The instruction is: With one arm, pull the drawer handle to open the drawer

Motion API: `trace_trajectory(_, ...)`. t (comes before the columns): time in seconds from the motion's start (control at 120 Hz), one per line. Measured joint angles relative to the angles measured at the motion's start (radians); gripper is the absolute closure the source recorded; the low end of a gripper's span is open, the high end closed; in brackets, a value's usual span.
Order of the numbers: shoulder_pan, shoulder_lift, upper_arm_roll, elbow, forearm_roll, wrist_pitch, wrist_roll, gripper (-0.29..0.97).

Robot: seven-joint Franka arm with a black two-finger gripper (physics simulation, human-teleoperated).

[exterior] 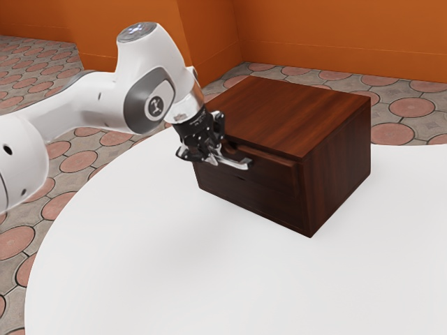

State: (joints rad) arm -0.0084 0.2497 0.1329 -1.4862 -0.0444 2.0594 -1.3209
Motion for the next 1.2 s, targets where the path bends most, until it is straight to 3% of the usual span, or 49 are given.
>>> trace_trajectory(0.442,0.002,-0.157,0.0,-0.196,-0.021,-0.004,-0.007,0.79)
trace_trajectory(1.2,0.057,-0.548,-0.002,-0.61,-0.016,0.022,-0.033,0.79)
